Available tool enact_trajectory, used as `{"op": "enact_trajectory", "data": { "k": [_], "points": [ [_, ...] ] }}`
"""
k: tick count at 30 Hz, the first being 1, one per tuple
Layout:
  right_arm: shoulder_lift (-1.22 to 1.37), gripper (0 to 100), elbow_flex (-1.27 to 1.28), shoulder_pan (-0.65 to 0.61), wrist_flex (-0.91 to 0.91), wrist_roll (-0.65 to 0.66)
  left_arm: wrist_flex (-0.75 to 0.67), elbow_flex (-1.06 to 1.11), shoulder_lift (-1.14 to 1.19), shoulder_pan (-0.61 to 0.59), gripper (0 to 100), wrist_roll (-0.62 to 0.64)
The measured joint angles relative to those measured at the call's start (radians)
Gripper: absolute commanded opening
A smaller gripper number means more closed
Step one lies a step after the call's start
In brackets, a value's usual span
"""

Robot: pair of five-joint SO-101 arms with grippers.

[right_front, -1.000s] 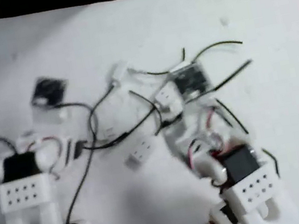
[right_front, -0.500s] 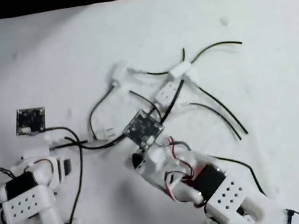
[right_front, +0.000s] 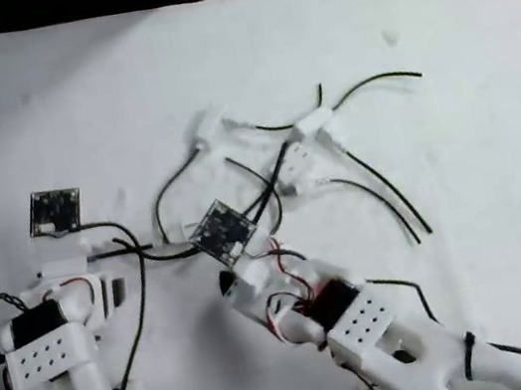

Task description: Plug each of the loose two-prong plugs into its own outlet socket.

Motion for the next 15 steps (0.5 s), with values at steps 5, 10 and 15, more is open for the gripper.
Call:
{"op": "enact_trajectory", "data": {
  "k": [5,10,15],
  "points": [
    [0.018,1.7,0.000,0.015,-0.008,0.003,0.000,0.000,0.000,0.000,24,0.000],
    [0.018,1.7,0.000,0.074,-0.012,0.028,0.000,0.000,0.000,-0.002,24,0.000],
    [0.025,1.7,0.000,0.077,-0.018,0.034,0.000,0.000,0.000,-0.006,24,0.000]
  ]
}}
